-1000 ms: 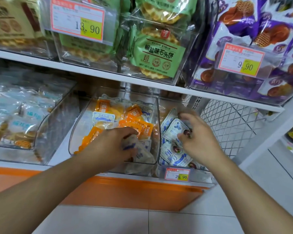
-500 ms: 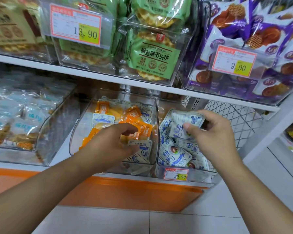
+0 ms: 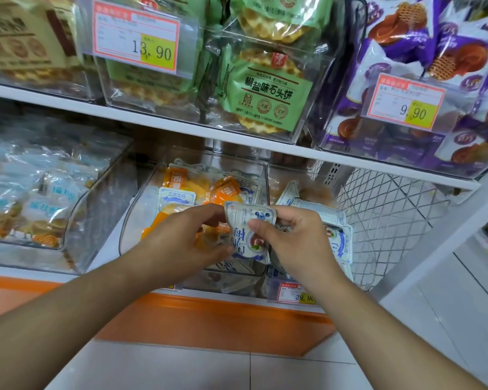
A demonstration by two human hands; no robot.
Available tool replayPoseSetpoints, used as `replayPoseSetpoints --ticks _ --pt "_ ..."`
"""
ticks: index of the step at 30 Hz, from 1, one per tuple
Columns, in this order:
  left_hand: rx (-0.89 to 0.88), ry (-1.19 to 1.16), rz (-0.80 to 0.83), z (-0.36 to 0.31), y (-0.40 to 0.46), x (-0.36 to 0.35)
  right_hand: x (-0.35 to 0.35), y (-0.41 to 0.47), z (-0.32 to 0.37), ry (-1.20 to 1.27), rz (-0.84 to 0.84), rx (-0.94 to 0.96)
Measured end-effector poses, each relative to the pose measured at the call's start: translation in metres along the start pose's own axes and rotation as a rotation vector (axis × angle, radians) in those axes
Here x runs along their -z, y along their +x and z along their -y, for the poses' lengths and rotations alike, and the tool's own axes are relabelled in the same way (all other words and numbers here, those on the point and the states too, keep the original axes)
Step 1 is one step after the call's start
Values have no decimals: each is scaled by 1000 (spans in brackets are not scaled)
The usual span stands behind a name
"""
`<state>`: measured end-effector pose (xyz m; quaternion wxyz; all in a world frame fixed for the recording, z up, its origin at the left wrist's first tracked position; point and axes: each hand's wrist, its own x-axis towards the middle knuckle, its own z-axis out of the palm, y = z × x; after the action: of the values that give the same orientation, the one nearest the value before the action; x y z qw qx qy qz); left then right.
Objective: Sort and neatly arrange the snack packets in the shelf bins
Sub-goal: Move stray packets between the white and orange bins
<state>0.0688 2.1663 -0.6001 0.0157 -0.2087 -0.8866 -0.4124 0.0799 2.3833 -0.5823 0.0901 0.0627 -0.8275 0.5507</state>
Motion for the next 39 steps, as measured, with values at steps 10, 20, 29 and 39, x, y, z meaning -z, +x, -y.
replayPoseSetpoints --ticks 10,20,29,39 --pt "62 -179 -139 -6 9 -15 30 7 -5 -84 23 46" --pt "71 -389 -213 -11 16 -15 60 -5 -46 -814 110 -308" --pt "10 -452 -296 -20 20 -3 57 -6 -43 -687 53 -328" --pt "229 45 88 12 13 -11 80 -8 -23 -305 -236 -168"
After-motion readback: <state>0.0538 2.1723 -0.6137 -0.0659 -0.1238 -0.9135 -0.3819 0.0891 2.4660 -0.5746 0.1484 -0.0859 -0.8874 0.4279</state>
